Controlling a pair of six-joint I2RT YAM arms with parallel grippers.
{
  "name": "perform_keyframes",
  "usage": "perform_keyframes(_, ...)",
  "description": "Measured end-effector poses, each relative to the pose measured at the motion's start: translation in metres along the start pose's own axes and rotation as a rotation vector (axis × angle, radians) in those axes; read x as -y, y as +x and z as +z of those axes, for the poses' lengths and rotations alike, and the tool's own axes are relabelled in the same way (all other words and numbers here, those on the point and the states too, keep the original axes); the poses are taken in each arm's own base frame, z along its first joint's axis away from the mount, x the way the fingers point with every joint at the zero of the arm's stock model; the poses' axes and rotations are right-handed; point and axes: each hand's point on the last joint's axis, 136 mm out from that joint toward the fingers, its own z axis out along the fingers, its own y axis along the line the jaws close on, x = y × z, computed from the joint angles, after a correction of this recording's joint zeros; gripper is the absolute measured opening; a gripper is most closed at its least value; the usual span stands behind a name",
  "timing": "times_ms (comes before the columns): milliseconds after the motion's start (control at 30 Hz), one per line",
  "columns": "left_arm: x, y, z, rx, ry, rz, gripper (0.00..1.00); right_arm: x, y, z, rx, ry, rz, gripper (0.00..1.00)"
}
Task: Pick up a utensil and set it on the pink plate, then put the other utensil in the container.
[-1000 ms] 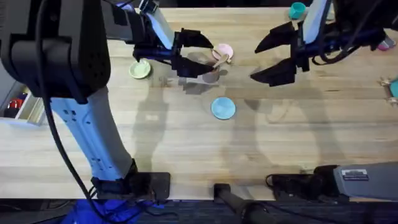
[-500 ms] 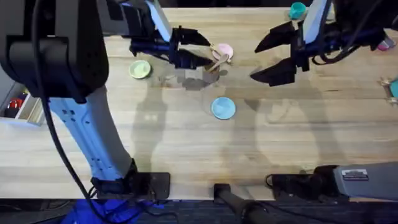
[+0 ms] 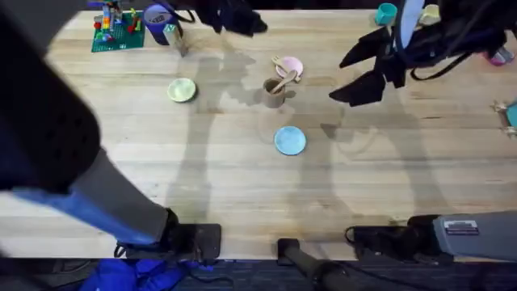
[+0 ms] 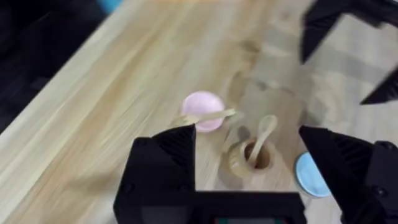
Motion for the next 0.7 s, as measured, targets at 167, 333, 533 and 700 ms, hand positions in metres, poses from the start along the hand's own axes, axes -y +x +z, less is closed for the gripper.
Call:
perform_keyframes(167,-0.014,0.007,-0.03,-0.115,-0.252,-0.189,0.998,0.002,-0.003,-0.023,-0.061,0.1,0.023,0.996)
perform_keyframes(333,-0.016,0.044,-0.044,-0.263,-0.375,-0.405,0.998,-0.001,-0.014,-0.048,-0.071,0.204,0.031,0.997)
perform_keyframes(533,-0.007,0.081,-0.058,-0.415,-0.454,-0.57,0.998,-0.007,-0.009,-0.066,-0.109,0.283,0.075,0.996)
perform_keyframes(700,0.002,0.096,-0.081,-0.469,-0.586,-0.624,0.998,-0.017,-0.004,-0.079,-0.135,0.323,0.109,0.996)
